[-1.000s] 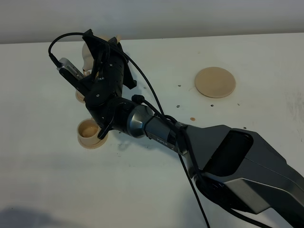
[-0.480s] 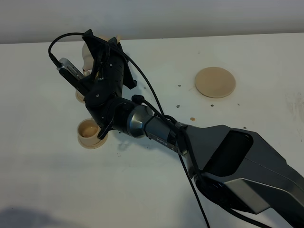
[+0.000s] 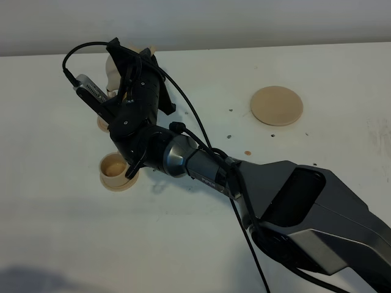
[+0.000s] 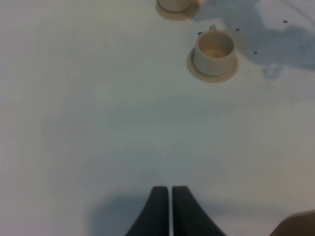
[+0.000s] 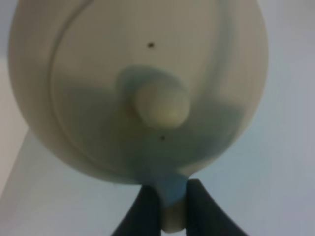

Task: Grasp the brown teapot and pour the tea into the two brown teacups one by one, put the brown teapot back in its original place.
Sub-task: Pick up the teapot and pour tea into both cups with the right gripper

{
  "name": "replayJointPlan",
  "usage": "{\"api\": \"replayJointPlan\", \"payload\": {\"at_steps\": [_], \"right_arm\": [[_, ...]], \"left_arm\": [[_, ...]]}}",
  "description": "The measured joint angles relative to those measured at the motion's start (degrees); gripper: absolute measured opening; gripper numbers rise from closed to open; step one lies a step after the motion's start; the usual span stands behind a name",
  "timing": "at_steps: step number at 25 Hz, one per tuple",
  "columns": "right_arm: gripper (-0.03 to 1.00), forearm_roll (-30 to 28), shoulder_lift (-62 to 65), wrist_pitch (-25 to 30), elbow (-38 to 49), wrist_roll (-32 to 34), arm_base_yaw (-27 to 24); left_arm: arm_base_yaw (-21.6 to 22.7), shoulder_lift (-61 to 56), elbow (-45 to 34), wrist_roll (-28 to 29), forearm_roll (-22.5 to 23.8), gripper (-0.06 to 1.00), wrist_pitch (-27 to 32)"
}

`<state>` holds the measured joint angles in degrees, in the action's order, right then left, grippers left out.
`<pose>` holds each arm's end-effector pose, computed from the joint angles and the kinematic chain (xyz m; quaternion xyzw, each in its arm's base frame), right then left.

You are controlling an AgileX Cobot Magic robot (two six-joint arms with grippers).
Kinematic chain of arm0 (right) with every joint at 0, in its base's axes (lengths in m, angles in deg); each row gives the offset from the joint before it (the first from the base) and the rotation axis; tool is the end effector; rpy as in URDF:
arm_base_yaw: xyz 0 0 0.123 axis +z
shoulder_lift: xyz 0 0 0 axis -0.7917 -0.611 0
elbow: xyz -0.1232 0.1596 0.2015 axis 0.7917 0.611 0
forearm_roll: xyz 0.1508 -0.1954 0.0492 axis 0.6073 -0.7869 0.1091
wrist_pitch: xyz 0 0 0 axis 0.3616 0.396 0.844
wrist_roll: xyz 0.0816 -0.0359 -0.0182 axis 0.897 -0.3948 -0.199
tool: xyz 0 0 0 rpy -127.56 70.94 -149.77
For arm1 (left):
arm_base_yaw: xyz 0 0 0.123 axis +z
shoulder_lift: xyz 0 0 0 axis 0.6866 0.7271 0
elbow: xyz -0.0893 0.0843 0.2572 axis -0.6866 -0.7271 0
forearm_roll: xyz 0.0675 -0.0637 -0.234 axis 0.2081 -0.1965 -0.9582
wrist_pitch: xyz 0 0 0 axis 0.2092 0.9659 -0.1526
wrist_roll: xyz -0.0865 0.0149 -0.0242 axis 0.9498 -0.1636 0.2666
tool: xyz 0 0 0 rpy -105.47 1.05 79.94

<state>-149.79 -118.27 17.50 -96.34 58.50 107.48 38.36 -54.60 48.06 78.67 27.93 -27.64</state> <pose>0.3873 0.4321 0.1452 -0.6656 0.3619 -0.5542 0.3448 0.0040 -0.0063 0.2662 0.0632 0.8700 -0.0447 0.4869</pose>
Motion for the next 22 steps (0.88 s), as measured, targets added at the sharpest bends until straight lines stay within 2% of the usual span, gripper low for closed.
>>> {"api": "replayJointPlan", "payload": {"at_steps": [22], "right_arm": [[0.11,0.3,0.0,0.0,0.0,0.0,0.0]], "left_arm": [[0.0,0.0,0.0,0.0,0.0,-0.02,0.0]]}}
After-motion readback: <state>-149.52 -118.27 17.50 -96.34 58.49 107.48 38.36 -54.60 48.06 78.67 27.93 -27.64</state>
